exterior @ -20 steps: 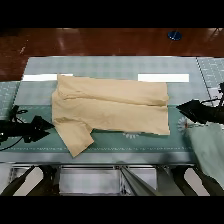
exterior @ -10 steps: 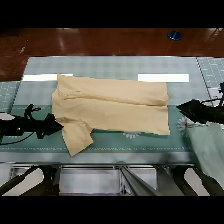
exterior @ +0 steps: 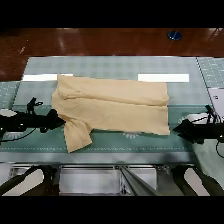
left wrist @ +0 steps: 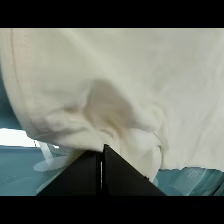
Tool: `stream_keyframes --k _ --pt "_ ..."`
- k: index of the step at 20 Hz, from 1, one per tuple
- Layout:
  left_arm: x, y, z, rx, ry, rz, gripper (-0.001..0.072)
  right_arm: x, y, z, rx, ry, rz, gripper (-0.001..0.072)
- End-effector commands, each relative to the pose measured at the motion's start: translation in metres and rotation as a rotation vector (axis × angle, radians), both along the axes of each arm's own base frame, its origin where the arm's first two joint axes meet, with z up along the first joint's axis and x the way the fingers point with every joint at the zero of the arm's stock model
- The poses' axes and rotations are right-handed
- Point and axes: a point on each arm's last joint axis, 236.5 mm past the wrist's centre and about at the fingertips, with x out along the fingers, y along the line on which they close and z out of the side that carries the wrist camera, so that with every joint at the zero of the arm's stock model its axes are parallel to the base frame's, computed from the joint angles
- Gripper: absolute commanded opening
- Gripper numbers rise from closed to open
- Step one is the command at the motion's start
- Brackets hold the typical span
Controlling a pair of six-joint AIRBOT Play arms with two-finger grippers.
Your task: Fold the shirts.
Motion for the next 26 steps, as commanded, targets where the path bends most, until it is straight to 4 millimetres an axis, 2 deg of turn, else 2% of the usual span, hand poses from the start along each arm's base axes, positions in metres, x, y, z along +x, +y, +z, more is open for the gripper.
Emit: stream_keyframes --k 1,4,8,11,13,14,15,16,18,22,24,26 --pt "0.000 -0.002 0.002 -0.007 -0.007 -0.014 0.0015 -0.012 0.011 -0.013 0.039 0.041 -0.035 0.0415" --pt "0.000 -0.002 0.002 -0.006 -0.008 -0.014 0.0014 0.002 0.016 -0.008 0.074 -0.003 -0.078 0.0415" --pt "0.000 -0.003 0.003 -0.008 -0.006 -0.016 0.0014 0.012 0.025 -0.018 0.157 0.012 -0.112 0.0415" --pt "0.000 -0.003 0.002 -0.008 -0.006 -0.016 0.0015 0.034 0.038 -0.018 0.238 -0.031 -0.155 0.0414" --pt "0.000 -0.003 0.003 -0.008 -0.006 -0.015 0.0015 0.039 0.055 -0.026 0.240 -0.020 -0.119 0.0406" --pt "-0.002 -0.004 0.004 -0.015 -0.002 -0.021 0.0014 0.043 0.063 -0.029 0.236 -0.018 -0.091 0.0326" --pt "-0.003 -0.006 0.009 -0.028 0.001 -0.040 0.0014 0.048 0.070 -0.026 0.235 -0.034 -0.047 0.0142" --pt "0.000 -0.005 0.017 -0.031 -0.010 -0.065 0.0015 0.056 0.072 -0.018 0.229 -0.068 0.005 0.0023" --pt "0.018 0.003 0.041 -0.026 -0.068 -0.083 0.0015 0.075 0.069 0.009 0.214 -0.136 0.093 0.0023" --pt "0.073 0.019 0.093 0.040 -0.230 -0.084 0.0014 0.124 0.041 0.059 0.093 -0.258 0.168 0.0022" --pt "0.100 0.024 0.109 0.061 -0.280 -0.088 0.0014 0.151 0.039 0.078 0.109 -0.307 0.165 0.0023" --pt "0.129 0.021 0.117 0.062 -0.299 -0.107 0.0014 0.172 0.044 0.087 0.168 -0.330 0.166 0.0023"
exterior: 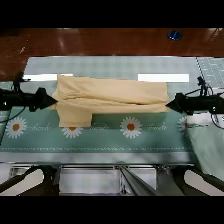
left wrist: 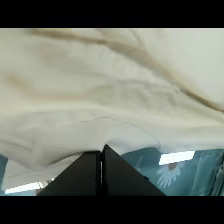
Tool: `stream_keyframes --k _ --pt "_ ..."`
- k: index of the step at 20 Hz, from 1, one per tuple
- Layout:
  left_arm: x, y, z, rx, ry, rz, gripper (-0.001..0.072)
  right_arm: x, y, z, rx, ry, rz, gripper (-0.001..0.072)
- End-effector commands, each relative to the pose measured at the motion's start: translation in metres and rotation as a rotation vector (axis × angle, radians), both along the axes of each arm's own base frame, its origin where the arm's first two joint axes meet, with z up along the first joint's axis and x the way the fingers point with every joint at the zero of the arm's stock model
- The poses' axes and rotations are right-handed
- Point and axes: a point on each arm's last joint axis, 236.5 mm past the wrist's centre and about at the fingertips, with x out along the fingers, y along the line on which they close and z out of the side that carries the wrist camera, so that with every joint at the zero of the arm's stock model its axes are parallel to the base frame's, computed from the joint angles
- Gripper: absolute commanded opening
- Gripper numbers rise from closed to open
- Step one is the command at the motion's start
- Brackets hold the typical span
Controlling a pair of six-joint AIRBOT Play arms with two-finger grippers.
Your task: Fold the shirts.
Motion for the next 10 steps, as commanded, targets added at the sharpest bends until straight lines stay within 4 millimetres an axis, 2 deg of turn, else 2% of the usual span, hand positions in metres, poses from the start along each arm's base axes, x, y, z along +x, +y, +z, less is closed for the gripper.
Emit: stream_keyframes --k 1,3,6,10 --pt "0.053 0.000 0.021 0.013 -0.058 -0.017 0.0014 0.043 0.002 0.024 0.061 -0.064 0.013 0.0023" --pt "0.085 -0.005 0.022 0.004 -0.060 -0.026 0.0014 0.066 -0.006 0.020 0.063 -0.073 -0.006 0.0023" --pt "0.134 -0.013 0.016 -0.010 -0.060 -0.044 0.0014 0.088 -0.013 0.010 0.069 -0.063 -0.006 0.0023" --pt "0.169 -0.024 -0.014 -0.055 0.022 -0.074 0.0014 0.111 -0.015 -0.006 0.112 -0.055 -0.033 0.0023"
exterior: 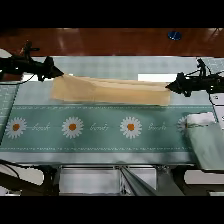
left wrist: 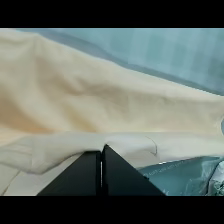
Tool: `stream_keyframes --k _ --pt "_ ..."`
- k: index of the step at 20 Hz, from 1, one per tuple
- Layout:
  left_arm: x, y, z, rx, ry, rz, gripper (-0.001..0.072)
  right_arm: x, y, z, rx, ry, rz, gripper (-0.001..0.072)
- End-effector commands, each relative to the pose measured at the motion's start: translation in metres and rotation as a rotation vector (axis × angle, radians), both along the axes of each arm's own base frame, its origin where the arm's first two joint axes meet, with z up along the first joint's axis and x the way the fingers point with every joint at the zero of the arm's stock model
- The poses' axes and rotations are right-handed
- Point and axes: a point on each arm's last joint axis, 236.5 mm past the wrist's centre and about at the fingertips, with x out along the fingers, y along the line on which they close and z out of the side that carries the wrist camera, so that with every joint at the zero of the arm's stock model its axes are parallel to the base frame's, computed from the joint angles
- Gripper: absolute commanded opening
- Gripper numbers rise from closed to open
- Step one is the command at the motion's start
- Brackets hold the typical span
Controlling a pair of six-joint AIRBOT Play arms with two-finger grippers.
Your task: Fold the shirts.
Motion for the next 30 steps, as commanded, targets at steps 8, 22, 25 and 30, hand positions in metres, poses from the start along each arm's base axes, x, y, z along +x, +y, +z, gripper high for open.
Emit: stream_keyframes --k 8,22,25,30 --pt "0.033 -0.004 -0.038 -0.051 0.106 -0.028 0.0510 0.038 -0.017 -0.028 0.036 -0.006 -0.050 0.0416" --pt "-0.082 -0.016 0.135 0.292 -0.370 -0.167 0.0508 0.004 -0.050 -0.067 -0.003 0.129 -0.166 0.0415" --pt "-0.102 -0.036 0.108 0.290 -0.344 -0.191 0.0508 0.006 -0.020 -0.087 0.025 0.165 -0.121 0.0415" --pt "-0.103 -0.050 0.079 0.250 -0.268 -0.218 0.0507 0.007 0.019 -0.091 0.040 0.169 -0.034 0.0106"
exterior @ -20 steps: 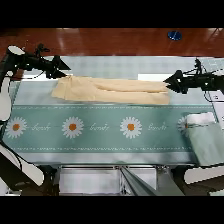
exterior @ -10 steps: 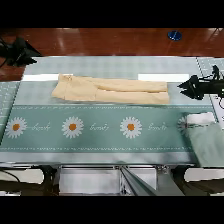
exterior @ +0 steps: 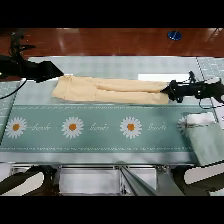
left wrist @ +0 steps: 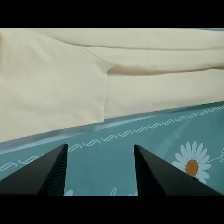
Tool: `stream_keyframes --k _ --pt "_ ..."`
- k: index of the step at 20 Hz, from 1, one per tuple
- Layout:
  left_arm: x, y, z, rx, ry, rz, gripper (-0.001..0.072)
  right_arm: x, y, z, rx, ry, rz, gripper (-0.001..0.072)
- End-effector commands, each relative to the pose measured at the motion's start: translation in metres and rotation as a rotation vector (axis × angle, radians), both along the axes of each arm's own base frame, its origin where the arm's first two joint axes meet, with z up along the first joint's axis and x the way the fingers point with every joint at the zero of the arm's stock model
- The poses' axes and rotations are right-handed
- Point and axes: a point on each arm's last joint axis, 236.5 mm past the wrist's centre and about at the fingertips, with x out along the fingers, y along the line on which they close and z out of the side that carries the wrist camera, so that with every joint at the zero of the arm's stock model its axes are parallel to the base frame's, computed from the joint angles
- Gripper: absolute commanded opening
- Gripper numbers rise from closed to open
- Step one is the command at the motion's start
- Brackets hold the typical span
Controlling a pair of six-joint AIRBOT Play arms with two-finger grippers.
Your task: Fold the shirts.
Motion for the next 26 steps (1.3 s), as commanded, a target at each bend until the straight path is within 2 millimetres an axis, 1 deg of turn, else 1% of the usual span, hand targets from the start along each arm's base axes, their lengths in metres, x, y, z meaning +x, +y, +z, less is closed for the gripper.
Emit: stream_keyframes --k 1,2,3,4,5,7,8,9,11,13,14,15,17,19,21,22,24,26 --pt "-0.002 -0.013 -0.017 -0.017 0.031 -0.018 0.0493 0.001 0.029 0.011 0.025 -0.033 0.113 0.0023" --pt "-0.002 -0.015 -0.022 -0.021 0.043 -0.021 0.0301 0.003 0.031 0.027 0.029 -0.060 0.140 0.0023" --pt "-0.001 -0.017 -0.025 -0.027 0.052 -0.026 0.0041 0.004 0.030 0.045 0.010 -0.100 0.153 0.0023" --pt "-0.002 -0.025 -0.028 -0.031 0.056 -0.048 0.0015 0.001 0.023 0.061 -0.043 -0.131 0.174 0.0023" --pt "-0.004 -0.034 -0.031 -0.024 0.055 -0.085 0.0015 -0.008 0.015 0.078 -0.115 -0.149 0.205 0.0023" --pt "-0.015 -0.067 -0.038 -0.015 0.060 -0.181 0.0014 -0.031 0.005 0.116 -0.230 -0.202 0.249 0.0023" --pt "-0.016 -0.088 -0.039 -0.013 0.039 -0.214 0.0014 -0.046 0.004 0.134 -0.271 -0.236 0.257 0.0023" --pt "-0.016 -0.111 -0.040 -0.018 0.020 -0.235 0.0014 -0.065 0.006 0.153 -0.304 -0.274 0.256 0.0023" --pt "-0.019 -0.164 -0.044 -0.052 -0.002 -0.237 0.0014 -0.103 0.017 0.187 -0.330 -0.364 0.231 0.0023" --pt "-0.027 -0.215 -0.055 -0.083 -0.001 -0.248 0.0013 -0.140 0.027 0.214 -0.349 -0.438 0.195 0.0023" --pt "-0.038 -0.239 -0.063 -0.093 0.037 -0.268 0.0013 -0.156 0.033 0.224 -0.345 -0.462 0.180 0.0023" --pt "-0.053 -0.265 -0.070 -0.104 0.084 -0.310 0.0013 -0.172 0.041 0.234 -0.331 -0.486 0.175 0.0023" --pt "-0.084 -0.316 -0.083 -0.110 0.145 -0.439 0.0013 -0.197 0.054 0.249 -0.317 -0.526 0.186 0.0023" --pt "-0.108 -0.352 -0.103 -0.092 0.197 -0.523 0.0014 -0.211 0.058 0.262 -0.323 -0.566 0.176 0.0023" --pt "-0.130 -0.376 -0.128 -0.076 0.279 -0.553 0.0014 -0.217 0.064 0.271 -0.309 -0.599 0.173 0.0023" --pt "-0.141 -0.389 -0.136 -0.086 0.309 -0.564 0.0013 -0.219 0.070 0.275 -0.283 -0.611 0.178 0.0023" --pt "-0.170 -0.416 -0.146 -0.122 0.370 -0.601 0.0014 -0.219 0.076 0.280 -0.256 -0.629 0.183 0.0023" --pt "-0.197 -0.435 -0.150 -0.150 0.418 -0.639 0.0013 -0.216 0.075 0.282 -0.258 -0.638 0.175 0.0023"
